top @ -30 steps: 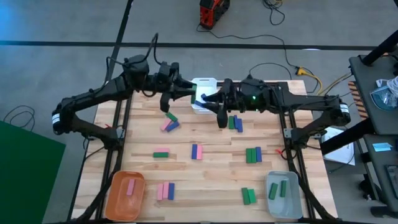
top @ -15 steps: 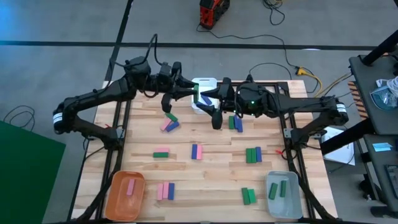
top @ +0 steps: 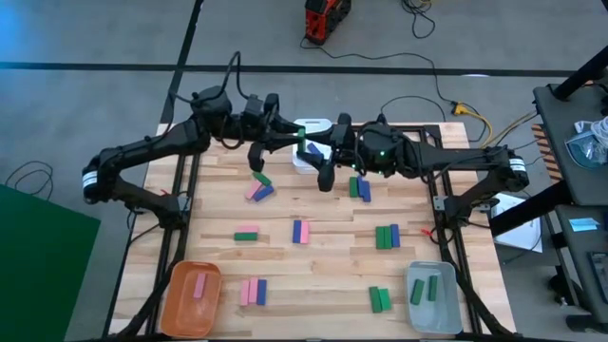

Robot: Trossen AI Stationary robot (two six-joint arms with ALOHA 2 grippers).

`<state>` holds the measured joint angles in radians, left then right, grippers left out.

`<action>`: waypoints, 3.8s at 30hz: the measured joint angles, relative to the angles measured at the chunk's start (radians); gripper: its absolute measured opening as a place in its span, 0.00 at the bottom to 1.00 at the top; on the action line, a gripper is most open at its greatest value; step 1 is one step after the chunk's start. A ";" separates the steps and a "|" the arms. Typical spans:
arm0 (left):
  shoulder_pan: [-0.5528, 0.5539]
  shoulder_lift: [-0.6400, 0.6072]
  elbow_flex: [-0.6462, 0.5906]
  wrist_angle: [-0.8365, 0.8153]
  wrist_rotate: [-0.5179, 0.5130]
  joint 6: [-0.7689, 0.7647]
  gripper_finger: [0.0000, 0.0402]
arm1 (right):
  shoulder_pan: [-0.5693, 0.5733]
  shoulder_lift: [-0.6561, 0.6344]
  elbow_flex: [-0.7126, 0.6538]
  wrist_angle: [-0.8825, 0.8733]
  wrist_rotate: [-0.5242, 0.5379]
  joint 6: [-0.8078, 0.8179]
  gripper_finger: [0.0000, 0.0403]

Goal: Sort blocks
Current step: Put the green block into the gray bin, then put the blue block into the white bin

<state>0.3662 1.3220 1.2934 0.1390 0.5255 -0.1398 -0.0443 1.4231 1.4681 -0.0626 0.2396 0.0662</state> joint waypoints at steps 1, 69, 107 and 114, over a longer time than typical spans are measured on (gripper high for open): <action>-0.002 0.004 0.000 0.007 0.000 -0.001 0.19 | -0.003 0.000 0.000 0.001 -0.001 0.000 0.52; 0.051 0.006 0.000 -0.341 -0.056 -0.083 0.42 | 0.941 -0.143 -0.357 -1.030 -0.294 0.685 0.24; 0.051 0.006 0.000 -0.415 -0.055 -0.087 0.42 | 0.778 -0.158 -0.188 -1.099 0.035 0.719 0.21; 0.051 0.006 0.000 -0.459 -0.055 -0.090 0.42 | 0.526 -0.158 -0.068 -1.100 0.078 0.647 0.09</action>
<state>0.4171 1.3277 1.2934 -0.3200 0.4702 -0.2296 0.4815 1.2652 1.4003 -1.1625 0.3180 0.7128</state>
